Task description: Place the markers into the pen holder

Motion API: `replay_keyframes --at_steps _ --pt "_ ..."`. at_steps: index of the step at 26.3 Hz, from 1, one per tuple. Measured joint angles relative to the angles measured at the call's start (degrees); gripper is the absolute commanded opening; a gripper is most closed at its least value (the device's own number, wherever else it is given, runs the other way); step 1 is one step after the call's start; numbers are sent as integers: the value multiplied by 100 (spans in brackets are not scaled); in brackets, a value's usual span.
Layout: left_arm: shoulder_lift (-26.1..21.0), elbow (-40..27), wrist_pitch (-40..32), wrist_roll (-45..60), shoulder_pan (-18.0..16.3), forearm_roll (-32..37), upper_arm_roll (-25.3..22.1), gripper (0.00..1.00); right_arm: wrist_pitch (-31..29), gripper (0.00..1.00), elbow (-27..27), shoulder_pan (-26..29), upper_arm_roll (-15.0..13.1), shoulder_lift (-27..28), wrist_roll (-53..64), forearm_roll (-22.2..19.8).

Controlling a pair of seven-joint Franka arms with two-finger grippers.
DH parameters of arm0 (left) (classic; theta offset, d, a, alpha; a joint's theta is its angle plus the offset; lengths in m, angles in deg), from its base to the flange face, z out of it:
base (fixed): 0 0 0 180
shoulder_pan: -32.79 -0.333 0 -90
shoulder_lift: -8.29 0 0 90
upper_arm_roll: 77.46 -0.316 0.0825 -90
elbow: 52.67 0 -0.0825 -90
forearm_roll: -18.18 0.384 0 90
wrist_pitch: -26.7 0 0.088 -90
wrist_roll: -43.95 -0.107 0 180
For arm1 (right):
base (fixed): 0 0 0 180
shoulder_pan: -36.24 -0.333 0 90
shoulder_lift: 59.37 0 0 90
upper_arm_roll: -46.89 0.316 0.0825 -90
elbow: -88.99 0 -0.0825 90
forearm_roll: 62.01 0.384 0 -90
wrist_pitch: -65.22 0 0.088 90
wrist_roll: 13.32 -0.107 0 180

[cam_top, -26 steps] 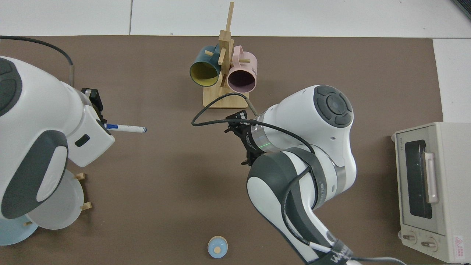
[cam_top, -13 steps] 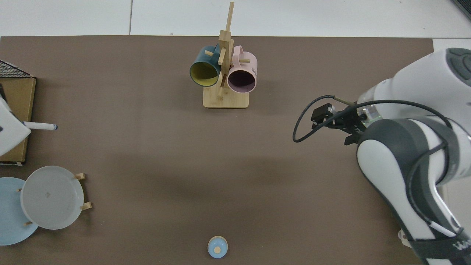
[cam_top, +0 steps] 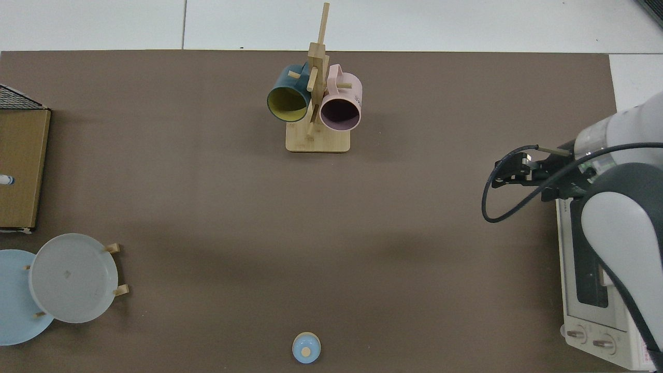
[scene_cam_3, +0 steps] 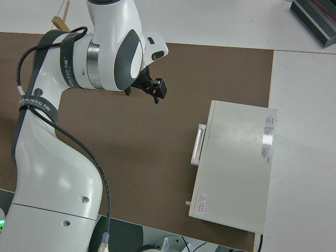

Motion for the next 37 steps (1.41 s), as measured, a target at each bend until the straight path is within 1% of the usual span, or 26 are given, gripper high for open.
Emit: replay_keyframes --at_steps 4,7,12,17,23,28,37 --pt "-67 126 -1 -39 -269 150 1 0 290 100 -263 34 4 1 188 -74" --pt "-136 245 15 -75 -408 287 -1 0 369 100 -398 74 3 1 316 -140" --pt "-309 505 48 -150 -432 394 12 0 372 100 -428 125 4 3 388 -146" --pt "-461 656 293 -284 -495 414 7 0 293 100 -428 124 11 6 388 -146" --pt "-563 687 656 -753 -639 424 5 0 4 100 -428 124 11 28 388 -146" --pt "-627 696 729 -983 -641 489 13 0 -19 100 -428 124 12 41 388 -146" --pt "-973 715 712 -1095 -726 602 5 0 -27 100 -428 124 17 45 388 -145"
